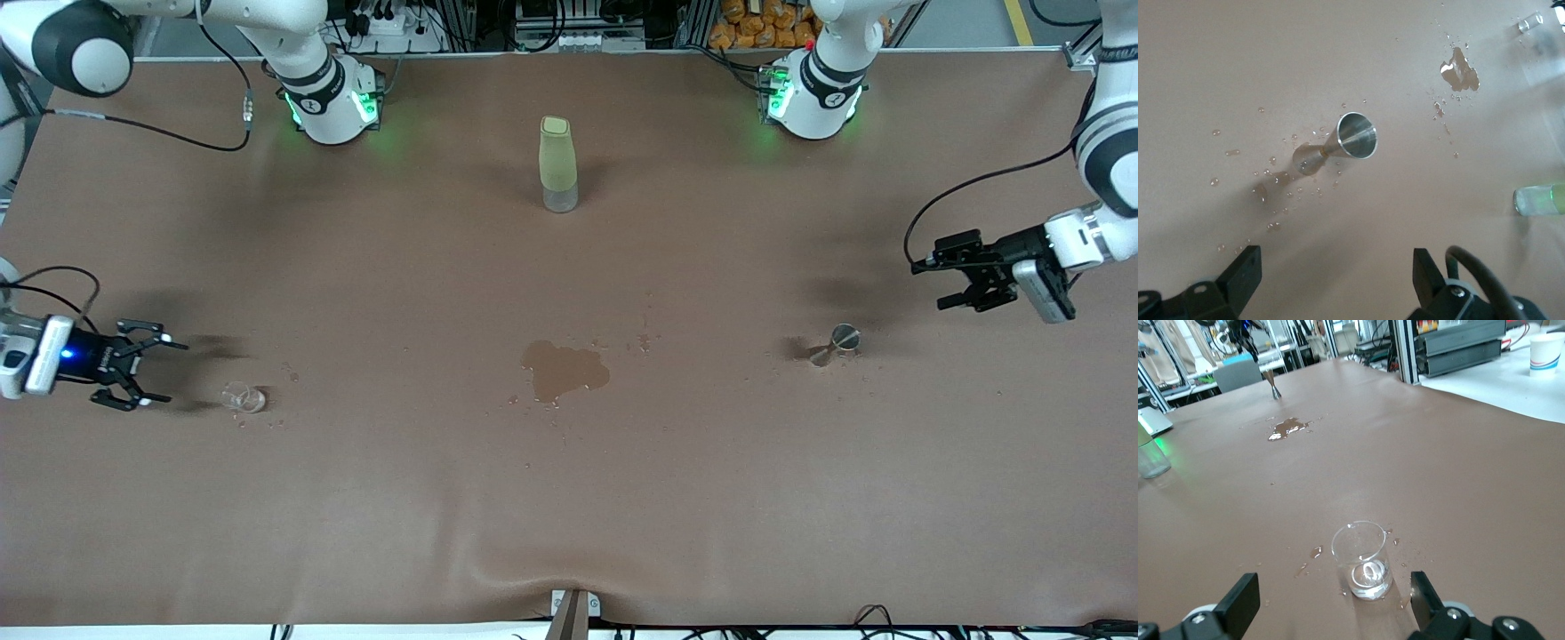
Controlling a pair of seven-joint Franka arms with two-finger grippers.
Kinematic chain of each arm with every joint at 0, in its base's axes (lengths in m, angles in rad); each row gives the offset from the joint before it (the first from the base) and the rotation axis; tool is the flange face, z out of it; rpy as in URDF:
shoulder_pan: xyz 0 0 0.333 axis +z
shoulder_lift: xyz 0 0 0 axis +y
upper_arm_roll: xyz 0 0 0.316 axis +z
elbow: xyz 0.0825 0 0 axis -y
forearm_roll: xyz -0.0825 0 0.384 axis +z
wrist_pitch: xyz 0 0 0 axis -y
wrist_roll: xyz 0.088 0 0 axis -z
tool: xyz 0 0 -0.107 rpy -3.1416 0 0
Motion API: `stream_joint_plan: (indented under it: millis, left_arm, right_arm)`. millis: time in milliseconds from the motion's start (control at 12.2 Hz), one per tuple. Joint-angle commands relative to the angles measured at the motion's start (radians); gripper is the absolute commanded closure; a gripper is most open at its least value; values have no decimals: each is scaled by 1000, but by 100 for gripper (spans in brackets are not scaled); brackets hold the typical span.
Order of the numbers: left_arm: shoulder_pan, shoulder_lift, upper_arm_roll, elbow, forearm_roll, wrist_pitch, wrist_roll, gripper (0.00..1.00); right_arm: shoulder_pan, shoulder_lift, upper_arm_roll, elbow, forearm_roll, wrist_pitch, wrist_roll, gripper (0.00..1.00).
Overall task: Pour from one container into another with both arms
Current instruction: 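Reach the right gripper to the beaker while the left gripper reaches the jigger, then close the right gripper on the beaker while the left gripper grips the jigger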
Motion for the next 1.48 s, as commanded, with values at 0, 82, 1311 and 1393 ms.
stream_joint_plan:
  millis: [0, 82, 1311, 1393]
  left_arm:
    - [26, 100, -10, 77, -66, -9, 171, 0]
    - [33, 144, -10, 98, -99, -15, 245, 0]
    - [43, 508, -19, 339, -323, -251, 1149, 26]
    - [46, 517, -19, 339, -323, -257, 1182, 26]
  right_arm:
    - [-15, 57, 14, 34, 39, -18, -64, 0]
    - [-12, 65, 14, 34, 39, -16, -87, 0]
    - [68, 180, 37, 80, 214, 122, -204, 0]
    - [74, 181, 35, 80, 223, 122, -204, 0]
